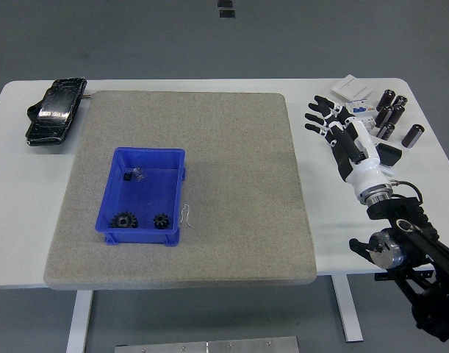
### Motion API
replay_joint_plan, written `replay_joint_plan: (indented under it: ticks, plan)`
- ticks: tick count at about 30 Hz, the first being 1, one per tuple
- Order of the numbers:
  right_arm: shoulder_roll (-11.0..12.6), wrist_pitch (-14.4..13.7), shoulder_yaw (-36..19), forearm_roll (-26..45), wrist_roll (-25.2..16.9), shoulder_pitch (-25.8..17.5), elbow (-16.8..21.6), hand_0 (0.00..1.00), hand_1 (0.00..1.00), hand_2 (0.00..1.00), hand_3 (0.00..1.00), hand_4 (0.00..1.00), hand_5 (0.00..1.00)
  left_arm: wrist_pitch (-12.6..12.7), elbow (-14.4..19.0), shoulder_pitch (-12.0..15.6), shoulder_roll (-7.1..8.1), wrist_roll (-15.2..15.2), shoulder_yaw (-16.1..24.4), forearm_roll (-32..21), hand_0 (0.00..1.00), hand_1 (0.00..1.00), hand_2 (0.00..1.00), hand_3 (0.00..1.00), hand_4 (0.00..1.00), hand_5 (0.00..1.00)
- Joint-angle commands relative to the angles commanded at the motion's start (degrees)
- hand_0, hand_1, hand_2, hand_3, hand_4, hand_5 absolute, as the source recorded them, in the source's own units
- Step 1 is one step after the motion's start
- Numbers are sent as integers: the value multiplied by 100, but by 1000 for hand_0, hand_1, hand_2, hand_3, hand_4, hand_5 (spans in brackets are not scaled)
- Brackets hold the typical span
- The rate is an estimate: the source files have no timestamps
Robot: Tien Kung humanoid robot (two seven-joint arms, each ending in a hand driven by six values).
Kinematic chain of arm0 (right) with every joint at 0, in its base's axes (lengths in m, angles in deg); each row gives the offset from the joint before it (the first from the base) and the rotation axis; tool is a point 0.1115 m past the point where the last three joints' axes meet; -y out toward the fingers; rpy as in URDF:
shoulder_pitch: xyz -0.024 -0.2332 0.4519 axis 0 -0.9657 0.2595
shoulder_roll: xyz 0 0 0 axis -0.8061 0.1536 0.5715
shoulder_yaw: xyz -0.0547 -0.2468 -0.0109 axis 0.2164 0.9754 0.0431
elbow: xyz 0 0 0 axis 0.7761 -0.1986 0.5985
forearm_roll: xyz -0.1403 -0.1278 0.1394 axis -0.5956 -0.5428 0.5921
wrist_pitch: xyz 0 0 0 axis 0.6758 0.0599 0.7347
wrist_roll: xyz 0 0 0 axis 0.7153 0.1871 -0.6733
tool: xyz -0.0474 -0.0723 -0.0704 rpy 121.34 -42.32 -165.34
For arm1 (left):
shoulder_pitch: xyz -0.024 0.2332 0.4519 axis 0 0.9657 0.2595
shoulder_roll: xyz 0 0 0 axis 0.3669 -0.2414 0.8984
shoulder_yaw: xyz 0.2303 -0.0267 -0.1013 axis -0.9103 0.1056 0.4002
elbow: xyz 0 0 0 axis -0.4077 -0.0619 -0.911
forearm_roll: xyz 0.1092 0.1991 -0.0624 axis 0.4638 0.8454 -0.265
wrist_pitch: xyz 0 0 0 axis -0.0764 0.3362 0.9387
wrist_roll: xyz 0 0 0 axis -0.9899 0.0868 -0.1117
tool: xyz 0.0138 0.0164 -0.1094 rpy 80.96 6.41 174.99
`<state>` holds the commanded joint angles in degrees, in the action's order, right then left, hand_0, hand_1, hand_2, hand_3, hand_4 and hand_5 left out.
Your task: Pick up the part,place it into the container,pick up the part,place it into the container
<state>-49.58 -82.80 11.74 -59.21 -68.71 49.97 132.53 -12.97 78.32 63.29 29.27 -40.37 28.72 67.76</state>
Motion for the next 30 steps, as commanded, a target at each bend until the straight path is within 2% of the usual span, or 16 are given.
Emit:
replay_joint_plan:
  ticks: [15, 30]
  plan:
    - [22, -49, -620, -138, 65, -246, 222, 749, 727, 745, 726, 851, 579, -23, -18, -16, 19, -12, 12, 38, 680, 639, 604, 594, 670, 330]
    - [76, -103, -926, -304, 104, -311, 327, 752, 717, 743, 719, 846, 624, -56, -51, -127, 43, -80, -83, 3, 681, 638, 604, 594, 672, 347]
